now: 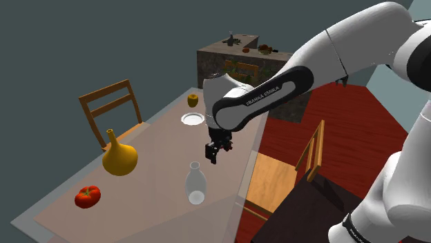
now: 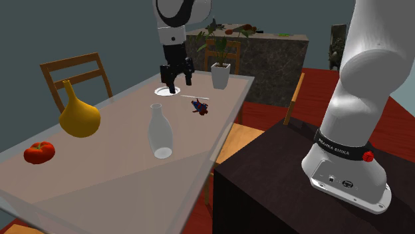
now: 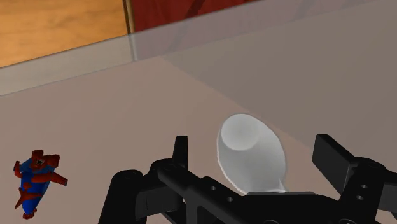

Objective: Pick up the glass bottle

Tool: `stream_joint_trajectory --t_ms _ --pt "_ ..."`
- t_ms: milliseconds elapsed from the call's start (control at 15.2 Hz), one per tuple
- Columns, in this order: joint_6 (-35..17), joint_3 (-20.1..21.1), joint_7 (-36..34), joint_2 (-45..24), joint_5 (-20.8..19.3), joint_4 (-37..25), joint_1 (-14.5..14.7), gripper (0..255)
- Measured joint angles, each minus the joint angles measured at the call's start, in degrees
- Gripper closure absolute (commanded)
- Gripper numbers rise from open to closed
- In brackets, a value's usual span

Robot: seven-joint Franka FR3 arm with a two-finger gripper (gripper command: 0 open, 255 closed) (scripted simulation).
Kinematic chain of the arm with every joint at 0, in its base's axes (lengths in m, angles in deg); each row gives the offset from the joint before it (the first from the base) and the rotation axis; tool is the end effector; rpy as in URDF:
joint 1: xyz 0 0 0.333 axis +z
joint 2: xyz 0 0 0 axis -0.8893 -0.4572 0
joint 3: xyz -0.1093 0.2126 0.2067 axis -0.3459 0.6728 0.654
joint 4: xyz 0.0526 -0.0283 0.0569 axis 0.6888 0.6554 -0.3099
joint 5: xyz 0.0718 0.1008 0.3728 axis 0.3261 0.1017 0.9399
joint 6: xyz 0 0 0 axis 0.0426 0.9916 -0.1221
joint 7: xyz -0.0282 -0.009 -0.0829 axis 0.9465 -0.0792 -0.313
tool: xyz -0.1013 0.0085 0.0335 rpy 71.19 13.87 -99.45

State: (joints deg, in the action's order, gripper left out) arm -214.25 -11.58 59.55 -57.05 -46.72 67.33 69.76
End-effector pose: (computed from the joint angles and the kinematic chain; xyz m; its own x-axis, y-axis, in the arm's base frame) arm 0.5169 0.1808 0.3346 0.9714 0.2169 -0.0964 0.2196 -0.9754 0.0181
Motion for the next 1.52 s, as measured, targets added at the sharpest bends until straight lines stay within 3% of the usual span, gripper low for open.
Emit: stream_joint_trajectory --t_ms 594,1122,1188,1518 --pt "-2.38 -0.27 -5.48 -18.98 -5.70 -16.60 4.42 0" --pt "-5.93 -0.97 -6.35 -23.80 -6.96 -17.80 5.18 0" --pt "-6.15 -1.00 -6.41 -23.94 -7.01 -17.73 5.21 255" --pt "-6.42 -0.97 -6.47 -24.04 -7.03 -17.78 5.29 255"
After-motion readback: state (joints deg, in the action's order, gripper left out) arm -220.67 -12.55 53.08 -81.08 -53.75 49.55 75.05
